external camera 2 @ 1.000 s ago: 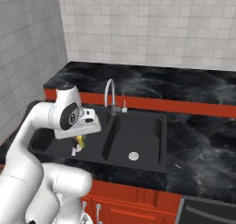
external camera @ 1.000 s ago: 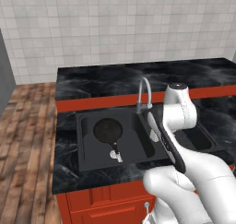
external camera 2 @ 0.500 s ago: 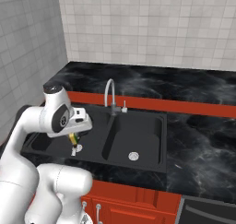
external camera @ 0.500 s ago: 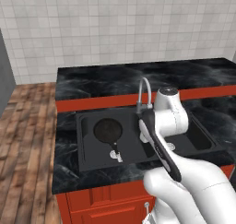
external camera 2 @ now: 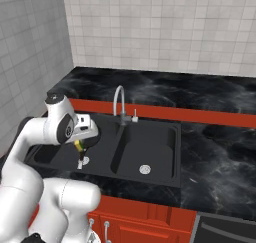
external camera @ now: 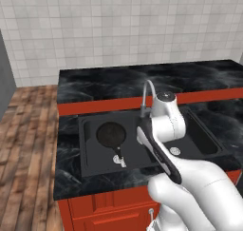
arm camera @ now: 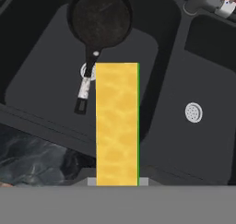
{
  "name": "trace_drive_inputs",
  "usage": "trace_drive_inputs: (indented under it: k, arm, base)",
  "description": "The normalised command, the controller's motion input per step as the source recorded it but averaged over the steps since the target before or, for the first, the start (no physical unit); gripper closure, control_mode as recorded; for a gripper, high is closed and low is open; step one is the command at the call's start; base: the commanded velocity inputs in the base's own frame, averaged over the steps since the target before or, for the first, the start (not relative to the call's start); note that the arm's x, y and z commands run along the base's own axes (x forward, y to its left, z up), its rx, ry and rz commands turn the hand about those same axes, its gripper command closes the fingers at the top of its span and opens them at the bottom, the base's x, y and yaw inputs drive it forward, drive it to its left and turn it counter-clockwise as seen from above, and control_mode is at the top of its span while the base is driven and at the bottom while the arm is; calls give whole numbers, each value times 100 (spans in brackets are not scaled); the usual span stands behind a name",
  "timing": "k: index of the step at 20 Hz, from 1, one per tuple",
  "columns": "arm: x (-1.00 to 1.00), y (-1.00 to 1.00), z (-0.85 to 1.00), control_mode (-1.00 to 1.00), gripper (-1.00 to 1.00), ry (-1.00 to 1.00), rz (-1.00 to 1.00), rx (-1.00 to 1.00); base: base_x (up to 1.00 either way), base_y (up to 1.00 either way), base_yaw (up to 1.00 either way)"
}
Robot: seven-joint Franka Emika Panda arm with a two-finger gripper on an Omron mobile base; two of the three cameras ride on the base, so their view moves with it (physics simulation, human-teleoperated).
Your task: Pick the pan and sponge and place them into the sink. Then turn on the water.
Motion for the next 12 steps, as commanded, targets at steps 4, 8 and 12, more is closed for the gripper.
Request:
trace_drive_inputs:
  k: [4,8,12]
  arm:
    - [46,13,0,-100,100,-1,0,0]
    - [43,18,-4,-100,100,0,0,0]
    - [42,23,-10,-100,100,0,0,0]
  base:
    - [0,0,0]
    - [0,0,0]
    - [0,0,0]
